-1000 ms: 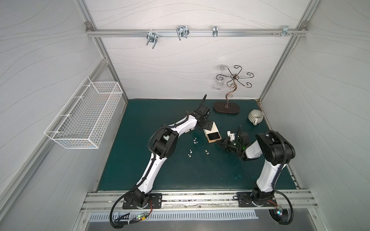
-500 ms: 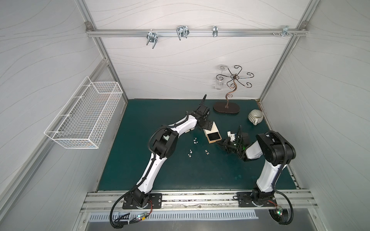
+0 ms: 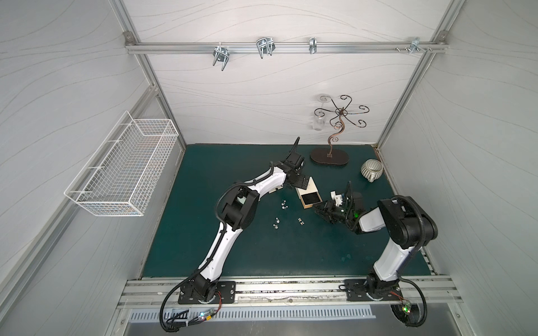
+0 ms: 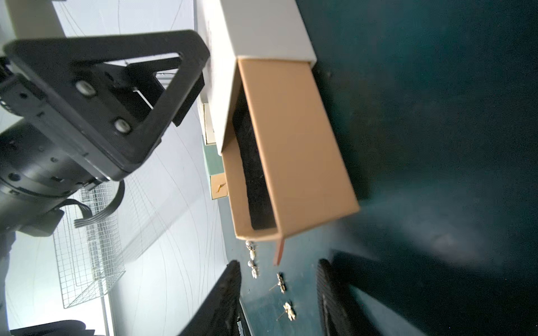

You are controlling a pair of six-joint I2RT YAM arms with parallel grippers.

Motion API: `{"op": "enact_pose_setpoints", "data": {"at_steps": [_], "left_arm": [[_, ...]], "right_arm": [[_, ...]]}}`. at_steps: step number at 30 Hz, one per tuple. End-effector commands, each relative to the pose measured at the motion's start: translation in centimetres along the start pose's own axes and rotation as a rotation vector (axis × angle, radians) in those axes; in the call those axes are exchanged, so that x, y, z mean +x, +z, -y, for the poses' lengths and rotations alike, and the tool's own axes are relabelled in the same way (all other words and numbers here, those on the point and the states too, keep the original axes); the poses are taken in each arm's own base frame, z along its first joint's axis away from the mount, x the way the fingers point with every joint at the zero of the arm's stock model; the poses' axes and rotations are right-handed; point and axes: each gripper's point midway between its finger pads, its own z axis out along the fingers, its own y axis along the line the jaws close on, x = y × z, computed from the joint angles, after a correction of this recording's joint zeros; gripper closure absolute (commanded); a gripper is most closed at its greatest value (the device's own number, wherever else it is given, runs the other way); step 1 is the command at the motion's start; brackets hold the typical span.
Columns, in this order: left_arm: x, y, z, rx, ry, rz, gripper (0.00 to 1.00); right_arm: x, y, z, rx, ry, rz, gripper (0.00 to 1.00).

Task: Place the earrings into the drawer-style jewelry box
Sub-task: Open the drawer in the jewelry box.

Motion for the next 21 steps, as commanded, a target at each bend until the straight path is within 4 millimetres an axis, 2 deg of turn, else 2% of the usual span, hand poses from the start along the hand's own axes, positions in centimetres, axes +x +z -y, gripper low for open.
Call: {"op": "enact_pose_setpoints", "data": {"at_steps": [1,6,10,17,21], "left_arm": [[-2.9,-3.5,0.5,0.023,-0.01,0.084,0.01],[-4.5,-6.8,1.6,0.086,-0.012,0.186,0.01],[-5.0,-9.5,2.3,0.123,-0.007,0.224,0.01],[-2.4,-13.5,2.4,0.174,-0.015,0.25,0.01],[-0.3,-15.8,2.3,0.198,-0.032,0.247,0.01]], "right_arm": [[0.4,-0.8,0.2,0.05,-0.016,-0.005,0.54],[1.1,-1.8,0.0,0.106,-0.055,-0.01,0.51],[1.3,-3.1,-0.3,0.162,-0.098,0.004,0.48],[1.4,-6.3,-2.2,0.289,-0.252,0.028,0.46],[1.6,-7.5,-3.4,0.312,-0.318,0.034,0.47]]}}
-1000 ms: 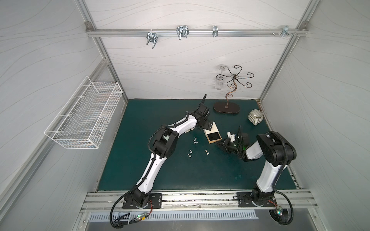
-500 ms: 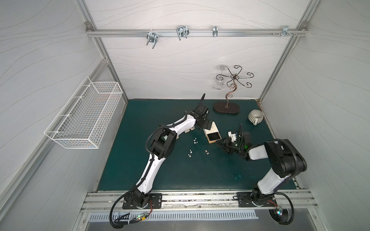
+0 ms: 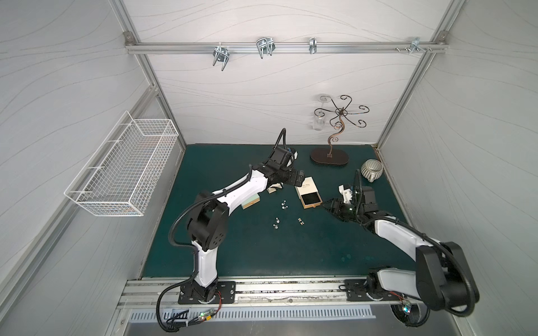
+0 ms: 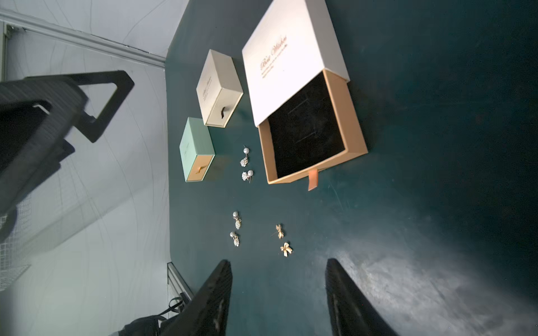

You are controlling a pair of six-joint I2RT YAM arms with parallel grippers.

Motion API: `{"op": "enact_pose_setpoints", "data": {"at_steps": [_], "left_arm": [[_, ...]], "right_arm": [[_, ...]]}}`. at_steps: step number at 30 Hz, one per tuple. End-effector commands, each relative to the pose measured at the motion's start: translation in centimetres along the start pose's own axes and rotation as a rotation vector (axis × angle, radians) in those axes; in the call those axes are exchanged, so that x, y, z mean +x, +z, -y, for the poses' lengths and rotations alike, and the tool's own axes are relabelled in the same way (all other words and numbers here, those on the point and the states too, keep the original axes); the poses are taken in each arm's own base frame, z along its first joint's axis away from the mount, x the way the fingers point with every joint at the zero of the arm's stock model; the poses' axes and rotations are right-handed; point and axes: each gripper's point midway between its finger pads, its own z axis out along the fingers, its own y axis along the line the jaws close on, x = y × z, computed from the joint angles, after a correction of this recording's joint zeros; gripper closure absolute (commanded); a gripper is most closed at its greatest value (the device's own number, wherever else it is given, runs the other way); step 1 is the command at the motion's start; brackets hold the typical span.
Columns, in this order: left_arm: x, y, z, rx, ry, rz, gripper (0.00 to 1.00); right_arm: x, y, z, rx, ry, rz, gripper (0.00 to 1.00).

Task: Place the earrings into the drawer-style jewelry box
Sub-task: Open the drawer in the jewelry box, then pick up the earring from the center of the board.

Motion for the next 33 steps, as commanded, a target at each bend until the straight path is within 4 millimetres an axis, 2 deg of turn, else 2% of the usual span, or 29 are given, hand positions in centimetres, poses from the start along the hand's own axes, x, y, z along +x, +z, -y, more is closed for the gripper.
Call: {"op": "enact_pose_setpoints", "data": {"at_steps": [1,6,9,12,17,20,23,27,33], "left_arm": [[-0.2,-2.5,0.7,0.046,-0.026,0.043,0.01],[3.5,-5.2,0.8,0.076,-0.055,0.001,0.01],[6.0,-6.6,-0.4,0.033,-0.078,-0.018,0.01],[8.7,-8.1,-1.1,0.02,-0.128,-0.031,0.01],[11.7,-10.0,-1.6,0.038,-0.219,0.001,0.01],[12.9,-10.9,-2.2,0.023,-0.231,-0.001,0.01],[13.9,-11.4,-2.7,0.005,-0.23,-0.023,0.01],[14.9,-11.6,-3.0,-0.001,-0.258,-0.04,0.01],[15.1,-11.6,-2.0,0.084,-0.33,-0.002,0.01]], "right_arm": [[1.4,-1.2,1.1,0.094,-0.044,-0.053,0.47],[1.9,-1.3,0.1,0.122,-0.128,-0.081,0.51],[2.4,-1.0,-0.7,0.144,-0.19,-0.11,0.51],[2.9,-0.2,-1.5,0.16,-0.25,-0.136,0.51],[4.4,2.0,-2.7,0.186,-0.339,-0.215,0.52],[5.5,3.4,-3.3,0.21,-0.404,-0.262,0.56],[6.3,4.6,-3.8,0.244,-0.471,-0.299,0.64],[7.0,5.9,-4.2,0.289,-0.549,-0.339,0.72],[6.5,6.9,-3.8,0.403,-0.637,-0.334,0.77]]}}
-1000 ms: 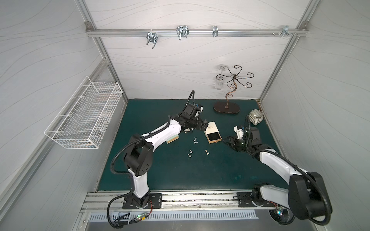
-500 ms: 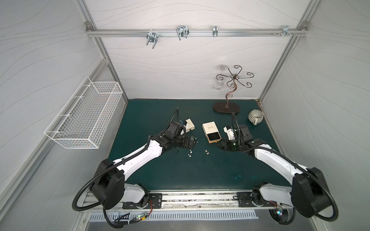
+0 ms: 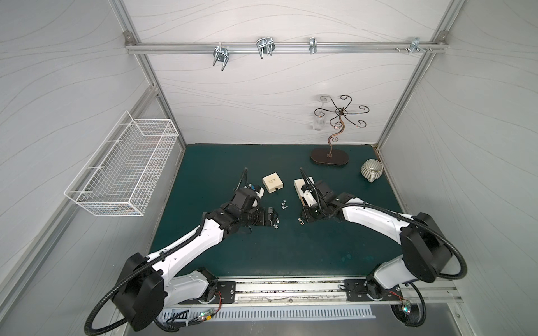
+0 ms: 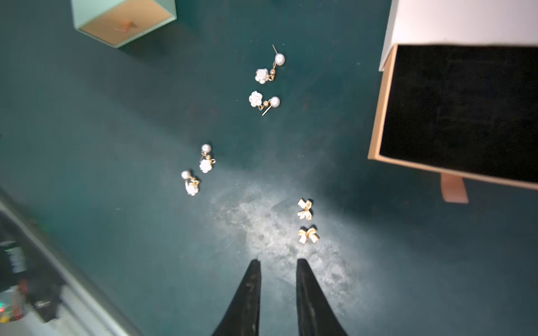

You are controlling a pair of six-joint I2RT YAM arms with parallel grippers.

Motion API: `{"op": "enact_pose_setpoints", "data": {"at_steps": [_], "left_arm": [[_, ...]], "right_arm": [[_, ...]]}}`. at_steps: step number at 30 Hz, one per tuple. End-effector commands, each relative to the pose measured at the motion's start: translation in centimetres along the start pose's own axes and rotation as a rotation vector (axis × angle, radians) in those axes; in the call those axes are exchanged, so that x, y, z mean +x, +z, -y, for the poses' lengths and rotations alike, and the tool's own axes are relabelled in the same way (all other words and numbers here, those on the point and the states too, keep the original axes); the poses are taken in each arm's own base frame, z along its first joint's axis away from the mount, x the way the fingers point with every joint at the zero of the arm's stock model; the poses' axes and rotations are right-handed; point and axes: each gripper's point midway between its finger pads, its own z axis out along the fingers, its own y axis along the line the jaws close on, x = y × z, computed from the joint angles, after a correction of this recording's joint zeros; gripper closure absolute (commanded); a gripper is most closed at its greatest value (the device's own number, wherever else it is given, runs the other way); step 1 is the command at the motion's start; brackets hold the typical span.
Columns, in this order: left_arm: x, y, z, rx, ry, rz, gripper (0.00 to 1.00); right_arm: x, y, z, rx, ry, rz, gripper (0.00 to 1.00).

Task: Place the earrings into the drawer-style jewelry box
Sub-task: Pick up the earring from the center of the board.

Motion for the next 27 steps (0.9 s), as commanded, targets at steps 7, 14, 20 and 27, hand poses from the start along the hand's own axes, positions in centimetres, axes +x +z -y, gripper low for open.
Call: {"op": "enact_pose_setpoints", "data": {"at_steps": [7,14,20,27], "left_arm": [[-0.3,-0.4,0.6,0.041,-0.026,0.025,0.01],[0.5,0.5,0.9,0.084,-0.075,-0.011,0.01],[0.4,0.8,1.2,0.095,-0.082,-0.019,0.01],[0.2,0.8,1.5,0.11,-0.081,-0.015,0.01]], "right_arm": [[0.3,1.7,1.0,0.132,-0.09,-0.079,0.79],[0.2,2.7,0.7,0.146,-0.116,-0.099,0.82],[0.3,3.6,0.6,0.155,-0.14,-0.125,0.85],[0.6,4.3,1.1,0.172,-0.147,-0.145,0.86]]}}
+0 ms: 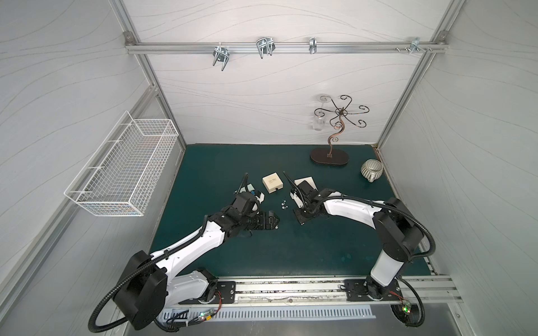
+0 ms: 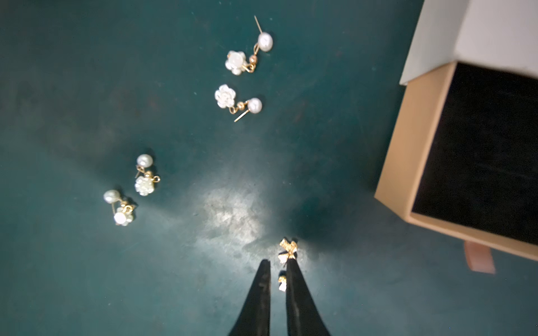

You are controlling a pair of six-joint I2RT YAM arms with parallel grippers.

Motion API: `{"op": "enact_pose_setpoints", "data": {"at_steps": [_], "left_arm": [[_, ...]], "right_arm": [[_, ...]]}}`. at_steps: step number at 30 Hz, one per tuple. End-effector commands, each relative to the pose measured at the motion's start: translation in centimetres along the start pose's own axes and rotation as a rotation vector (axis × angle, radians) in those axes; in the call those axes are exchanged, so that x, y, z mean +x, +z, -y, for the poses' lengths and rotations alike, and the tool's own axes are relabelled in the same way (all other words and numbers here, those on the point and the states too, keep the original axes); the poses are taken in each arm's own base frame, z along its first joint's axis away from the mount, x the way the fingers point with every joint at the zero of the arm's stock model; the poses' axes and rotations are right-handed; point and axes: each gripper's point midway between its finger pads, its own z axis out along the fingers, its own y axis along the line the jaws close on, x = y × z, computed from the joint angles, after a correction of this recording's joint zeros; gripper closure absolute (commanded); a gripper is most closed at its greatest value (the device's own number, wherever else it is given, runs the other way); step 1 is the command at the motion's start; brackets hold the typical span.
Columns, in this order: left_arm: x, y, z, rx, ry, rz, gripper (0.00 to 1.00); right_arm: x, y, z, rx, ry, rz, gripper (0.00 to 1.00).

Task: Place the earrings into the drawer-style jewelry box
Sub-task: Pick up the earring from the center of the board.

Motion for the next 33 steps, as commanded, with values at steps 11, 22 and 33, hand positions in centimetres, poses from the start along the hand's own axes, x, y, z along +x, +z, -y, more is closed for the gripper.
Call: {"op": "enact_pose_setpoints", "data": {"at_steps": [11,22,33], "left_arm": [[-1.1,0.0,1.1,0.048,-0.015,0.029,0.01],[-1.0,-0.1,1.0,0.046,-0.017,0.033,0.01],[-0.9,-0.3,0.8,0.038,-0.025,0.039,0.01]], "right_arm": [[0.8,0.7,0.1,0.026,-0.039,-0.04,0.9],[1.1,1.1,0.1,0.025,-0.039,-0.05,0.9],[1.3,1.5,0.1,0.032,-0.042,-0.053,0.98]]}}
